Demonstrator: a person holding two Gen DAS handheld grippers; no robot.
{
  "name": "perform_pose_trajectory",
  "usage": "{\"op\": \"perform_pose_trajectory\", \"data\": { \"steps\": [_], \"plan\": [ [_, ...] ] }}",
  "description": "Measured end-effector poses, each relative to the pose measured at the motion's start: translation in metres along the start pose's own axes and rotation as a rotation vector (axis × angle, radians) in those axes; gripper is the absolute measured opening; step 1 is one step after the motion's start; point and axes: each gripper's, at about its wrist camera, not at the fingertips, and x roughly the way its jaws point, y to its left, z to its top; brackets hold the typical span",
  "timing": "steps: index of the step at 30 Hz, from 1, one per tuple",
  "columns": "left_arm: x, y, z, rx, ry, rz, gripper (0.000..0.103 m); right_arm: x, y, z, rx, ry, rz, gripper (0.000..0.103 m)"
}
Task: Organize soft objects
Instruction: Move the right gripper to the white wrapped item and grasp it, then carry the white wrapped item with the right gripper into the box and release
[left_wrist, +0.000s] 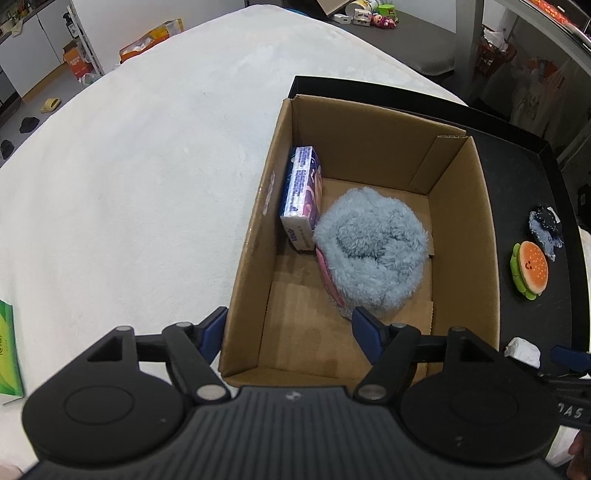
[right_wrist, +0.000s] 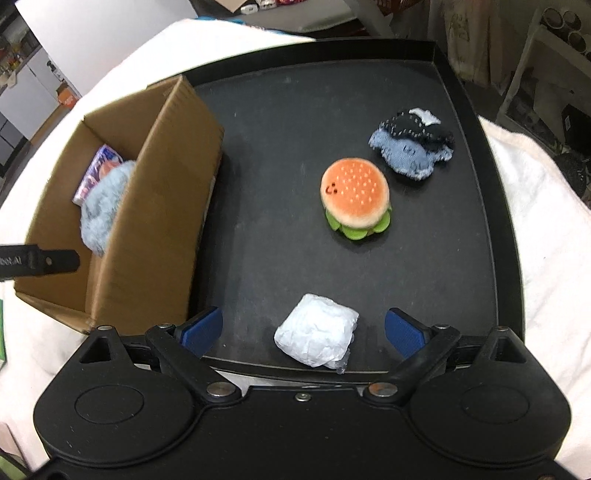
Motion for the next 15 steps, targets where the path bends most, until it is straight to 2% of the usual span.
{"op": "perform_pose_trajectory", "data": {
  "steps": [2, 5, 7, 15],
  "plan": [
    [0.001, -0.001, 0.001, -0.001, 0.003, 0.003, 0.071, 0.005, 0.0, -0.002, -0.005, 0.011, -0.004, 0.094],
    [0.002, -0.002, 0.002, 0.0, 0.005, 0.008, 0.072, 0.011, -0.002, -0.005, -0.005, 0.042, 0.025, 0.078],
    [0.002, -0.003, 0.002, 0.002, 0.006, 0.011, 0.072, 0.013, -0.005, -0.006, 0.002, 0.06, 0.052, 0.05],
    [0.003, -0.002, 0.003, 0.0, 0.008, 0.01, 0.072, 0.003, -0.008, -0.005, -0.009, 0.014, 0.093, 0.048]
  ]
}}
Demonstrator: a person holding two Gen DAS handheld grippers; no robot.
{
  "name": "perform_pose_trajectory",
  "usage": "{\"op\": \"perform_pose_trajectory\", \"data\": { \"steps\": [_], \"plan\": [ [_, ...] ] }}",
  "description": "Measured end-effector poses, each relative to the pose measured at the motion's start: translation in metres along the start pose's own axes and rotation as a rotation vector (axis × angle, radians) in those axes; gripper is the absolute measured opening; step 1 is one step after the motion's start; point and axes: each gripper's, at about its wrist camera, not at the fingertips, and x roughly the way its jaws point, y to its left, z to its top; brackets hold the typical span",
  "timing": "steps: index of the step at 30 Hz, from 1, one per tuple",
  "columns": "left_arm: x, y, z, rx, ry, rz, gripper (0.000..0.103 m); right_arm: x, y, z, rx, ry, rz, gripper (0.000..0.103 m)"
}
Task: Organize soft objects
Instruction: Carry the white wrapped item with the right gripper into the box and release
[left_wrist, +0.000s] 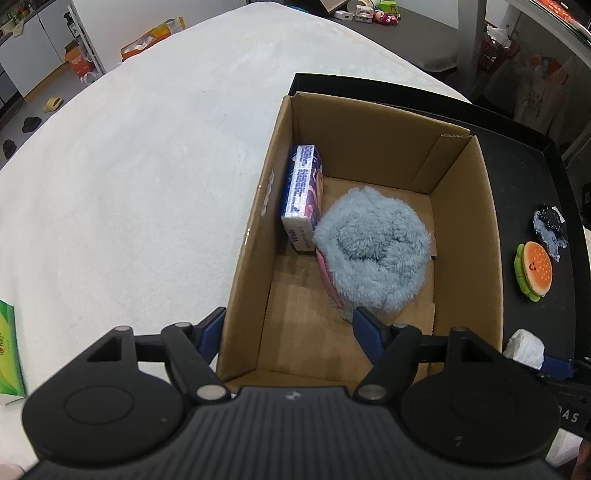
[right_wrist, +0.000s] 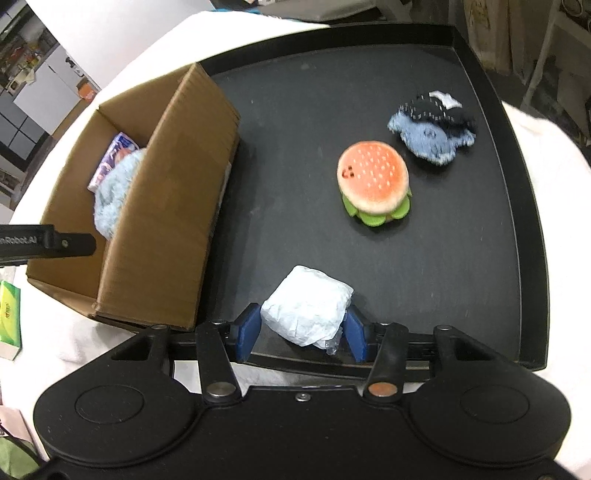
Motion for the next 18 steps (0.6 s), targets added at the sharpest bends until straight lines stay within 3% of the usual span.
{"op": "perform_pose_trajectory", "data": {
  "steps": [18],
  "plan": [
    [-0.005, 0.014, -0.002, -0.027, -0.015, -0.035, 0.072, -0.033, 0.023, 0.022, -0.035, -0.106, -0.027, 0.048]
  ]
}}
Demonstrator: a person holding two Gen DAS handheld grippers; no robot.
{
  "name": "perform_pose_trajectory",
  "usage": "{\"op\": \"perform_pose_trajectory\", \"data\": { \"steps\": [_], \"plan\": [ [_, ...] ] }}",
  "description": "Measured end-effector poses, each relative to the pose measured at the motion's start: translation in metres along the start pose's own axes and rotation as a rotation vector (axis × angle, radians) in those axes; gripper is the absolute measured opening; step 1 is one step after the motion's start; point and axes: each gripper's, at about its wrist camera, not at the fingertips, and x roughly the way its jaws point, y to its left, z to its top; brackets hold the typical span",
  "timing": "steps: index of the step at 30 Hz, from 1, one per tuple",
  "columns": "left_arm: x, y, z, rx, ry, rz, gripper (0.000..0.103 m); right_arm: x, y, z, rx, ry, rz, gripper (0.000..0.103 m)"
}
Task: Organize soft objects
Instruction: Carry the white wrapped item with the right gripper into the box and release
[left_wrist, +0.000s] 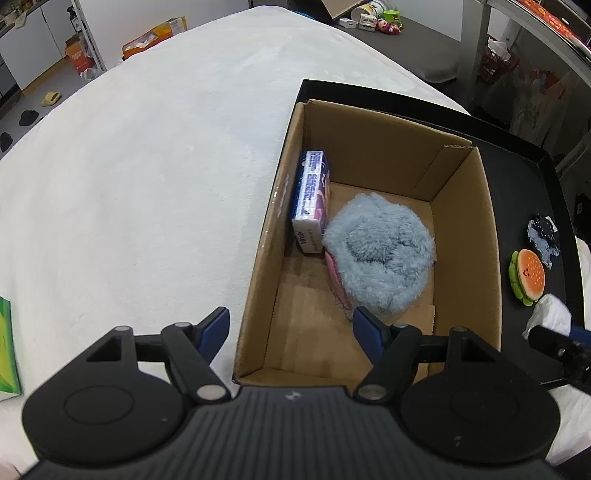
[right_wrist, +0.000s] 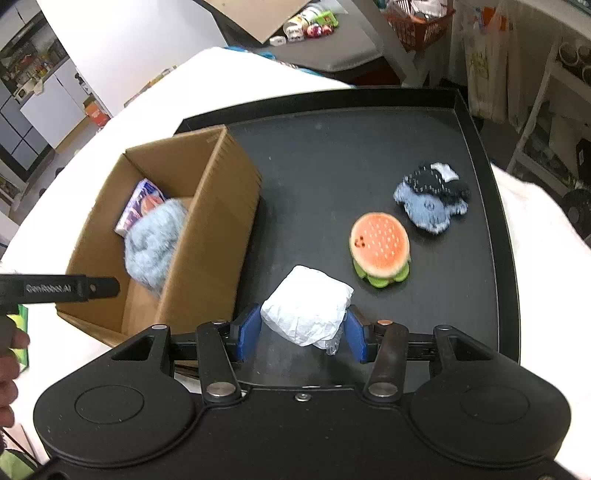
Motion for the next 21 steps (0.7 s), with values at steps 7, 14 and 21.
{"op": "perform_pose_trajectory", "data": {
  "steps": [7, 14, 21],
  "plan": [
    [-0.002, 0.007, 0.001, -0.012, -0.01, -0.014, 0.072, -0.023, 0.013, 0.018, -0.019, -0.07, -0.002, 0.048],
    [0.0, 0.015, 0.0, -0.028, -0.009, -0.023, 0.072, -0.032, 0.026, 0.032, -0.038, -0.114, 0.003, 0.048],
    [-0.001, 0.021, -0.001, -0.028, -0.016, -0.051, 0.072, -0.037, 0.041, 0.043, -0.055, -0.143, 0.008, 0.048]
  ]
}}
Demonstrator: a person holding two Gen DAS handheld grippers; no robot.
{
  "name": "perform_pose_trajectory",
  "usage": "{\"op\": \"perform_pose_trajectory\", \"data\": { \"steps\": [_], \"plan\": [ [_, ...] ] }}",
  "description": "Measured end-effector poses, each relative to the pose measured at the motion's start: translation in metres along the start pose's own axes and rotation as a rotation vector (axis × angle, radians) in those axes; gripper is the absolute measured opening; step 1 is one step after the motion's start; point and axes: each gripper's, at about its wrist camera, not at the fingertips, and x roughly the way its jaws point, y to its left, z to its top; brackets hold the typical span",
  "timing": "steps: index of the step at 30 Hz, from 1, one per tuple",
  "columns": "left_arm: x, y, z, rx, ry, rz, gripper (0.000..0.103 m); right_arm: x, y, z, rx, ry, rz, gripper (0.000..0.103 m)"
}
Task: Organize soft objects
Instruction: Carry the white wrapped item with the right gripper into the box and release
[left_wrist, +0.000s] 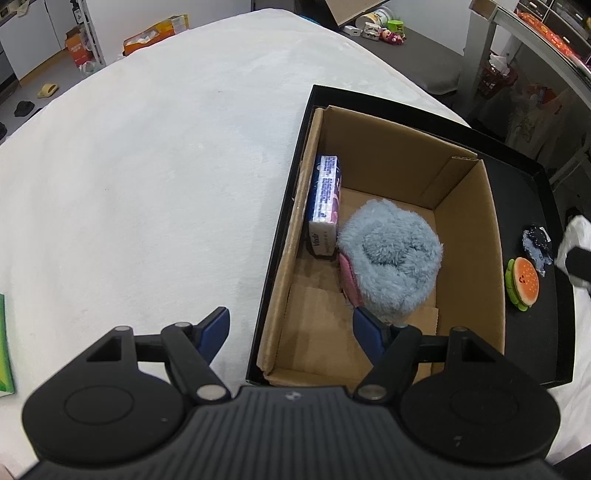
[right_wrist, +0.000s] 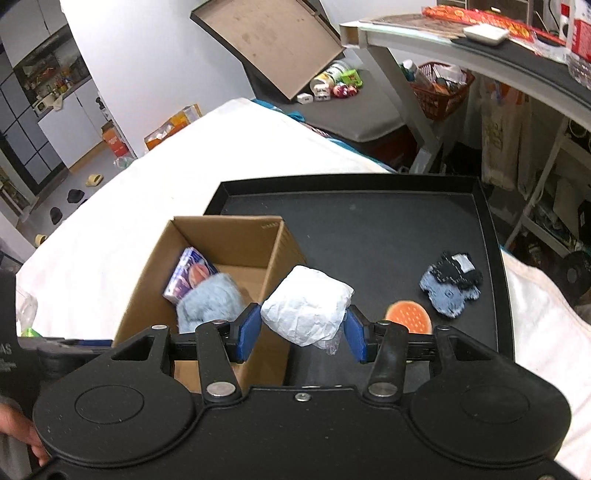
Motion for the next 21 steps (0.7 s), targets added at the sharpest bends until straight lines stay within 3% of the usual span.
{"op": "perform_pose_trajectory", "data": {
  "steps": [13, 21],
  "plan": [
    [-0.004, 0.008, -0.005, 0.004, -0.029, -0.034, 0.068, 0.005, 0.031, 0.021, -0.04, -0.038, 0.013, 0.048],
    [-0.004, 0.016, -0.006, -0.012, -0.064, -0.056, 0.044, 0.017, 0.048, 0.026, -0.08, -0.035, 0.015, 0.049]
  ]
}}
